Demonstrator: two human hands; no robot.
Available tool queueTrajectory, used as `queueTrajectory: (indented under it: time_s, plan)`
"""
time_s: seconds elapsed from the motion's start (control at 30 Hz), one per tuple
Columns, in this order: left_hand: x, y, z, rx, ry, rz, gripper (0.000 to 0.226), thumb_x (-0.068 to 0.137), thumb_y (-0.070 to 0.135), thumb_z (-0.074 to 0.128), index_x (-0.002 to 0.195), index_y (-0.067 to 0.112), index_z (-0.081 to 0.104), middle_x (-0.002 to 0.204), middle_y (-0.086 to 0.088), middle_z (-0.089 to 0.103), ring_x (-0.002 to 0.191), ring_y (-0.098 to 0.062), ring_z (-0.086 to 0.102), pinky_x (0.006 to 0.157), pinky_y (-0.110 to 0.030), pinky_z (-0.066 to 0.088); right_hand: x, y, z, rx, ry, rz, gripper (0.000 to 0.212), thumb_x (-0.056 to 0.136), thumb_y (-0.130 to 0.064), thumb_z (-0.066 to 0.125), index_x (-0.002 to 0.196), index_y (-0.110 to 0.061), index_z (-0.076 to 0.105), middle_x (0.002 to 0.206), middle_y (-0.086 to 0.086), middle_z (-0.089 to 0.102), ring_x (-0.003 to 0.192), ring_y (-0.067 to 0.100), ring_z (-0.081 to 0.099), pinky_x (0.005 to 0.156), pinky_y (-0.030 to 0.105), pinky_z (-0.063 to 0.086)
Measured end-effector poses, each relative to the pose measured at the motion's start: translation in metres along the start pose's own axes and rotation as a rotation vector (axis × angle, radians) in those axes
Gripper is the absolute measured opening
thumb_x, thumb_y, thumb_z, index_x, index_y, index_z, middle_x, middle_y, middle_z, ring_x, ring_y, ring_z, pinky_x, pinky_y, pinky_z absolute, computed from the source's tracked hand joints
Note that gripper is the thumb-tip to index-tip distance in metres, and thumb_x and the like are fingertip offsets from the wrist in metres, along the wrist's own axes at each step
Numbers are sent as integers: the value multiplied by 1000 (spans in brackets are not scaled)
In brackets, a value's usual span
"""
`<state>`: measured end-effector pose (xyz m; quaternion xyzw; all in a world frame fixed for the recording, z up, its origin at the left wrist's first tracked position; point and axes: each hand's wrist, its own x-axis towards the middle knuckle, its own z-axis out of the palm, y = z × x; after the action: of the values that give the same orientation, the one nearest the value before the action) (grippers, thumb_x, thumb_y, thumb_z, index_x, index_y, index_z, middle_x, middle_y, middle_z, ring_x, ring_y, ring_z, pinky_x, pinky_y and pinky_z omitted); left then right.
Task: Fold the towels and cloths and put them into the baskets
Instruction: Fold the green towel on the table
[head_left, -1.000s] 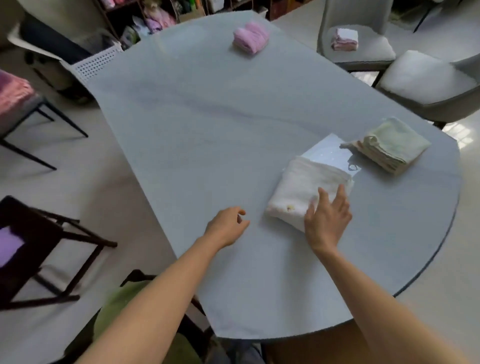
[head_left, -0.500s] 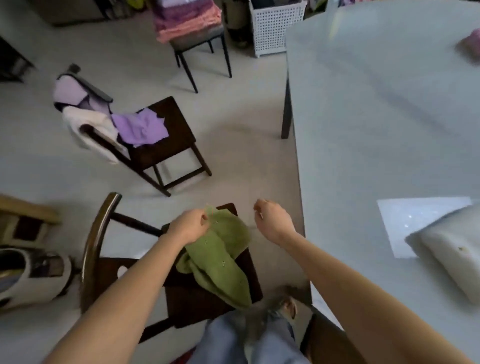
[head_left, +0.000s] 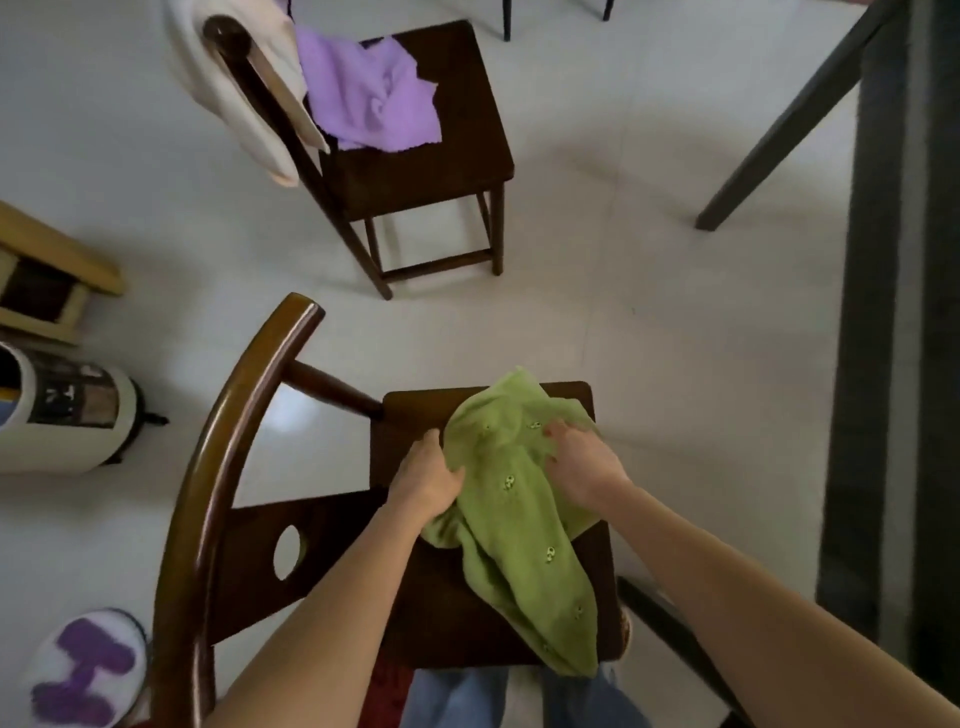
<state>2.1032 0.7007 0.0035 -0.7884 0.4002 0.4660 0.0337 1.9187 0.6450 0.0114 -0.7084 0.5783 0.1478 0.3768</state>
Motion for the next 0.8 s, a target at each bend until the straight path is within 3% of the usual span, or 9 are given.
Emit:
queueTrajectory:
  time_s: [0.23,0.33,0.43,0.53,0.6,0.63,0.7,0.73,0.8]
  plan:
    - [84,-23,31,-456,-118,-178,88,87,46,64,150,4,19,151,-14,34,137,-31,37,108,-40,34,70,-5,48,35,-57,-23,43,95,-22,51,135,-15,40,134,6,46,122,23,48,98,37,46]
    - [86,-20,37,-537,-187,-194,61,91,35,62,140,4,43,133,-9,54,116,-24,56,91,-32,46,68,-2,52,61,-27,-37,45,95,-21,53,137,-15,38,135,5,45,121,23,49,96,35,46]
    - [71,-15,29,-612,-331,-66,34,96,31,55,124,13,62,106,3,66,94,-12,63,77,-24,50,60,-4,43,109,50,-89,58,92,-17,56,144,-19,30,144,3,38,131,22,41,102,34,40]
    - [52,-8,11,-558,-386,118,33,96,35,55,125,24,61,110,8,68,102,-8,63,88,-27,50,47,-6,19,-35,2,-282,83,85,-25,65,151,-30,13,158,-8,14,147,16,9,119,37,19]
    - [35,-1,-4,-450,-406,257,36,94,39,56,128,27,59,115,10,66,108,-6,61,96,-31,48,34,-11,-1,-188,-92,-425,99,79,-37,71,152,-32,4,156,-17,-2,146,9,-12,119,35,0]
    - [28,2,-10,-417,-405,306,36,94,38,56,128,25,58,116,9,65,108,-4,60,97,-30,49,26,-13,-7,-208,-136,-451,105,75,-42,74,152,-32,3,152,-20,-3,144,6,-15,117,32,-4]
    - [5,11,-26,-407,-373,372,33,93,33,59,124,20,56,110,9,63,101,-2,61,91,-24,51,2,-19,-19,-78,-234,-364,110,71,-40,79,152,-31,6,150,-19,8,143,7,2,116,29,4]
    - [-6,15,-31,-413,-352,386,31,92,33,62,119,21,54,107,8,62,98,-3,62,88,-24,53,-8,-22,-22,55,-265,-280,106,70,-37,81,151,-31,13,151,-13,24,140,9,21,115,28,19]
    - [-28,22,-41,-395,-310,403,34,85,44,67,108,29,48,109,4,63,99,-9,63,88,-31,54,-30,-25,-29,291,-239,-187,74,72,-27,80,136,-27,43,126,-4,57,111,8,54,95,24,45]
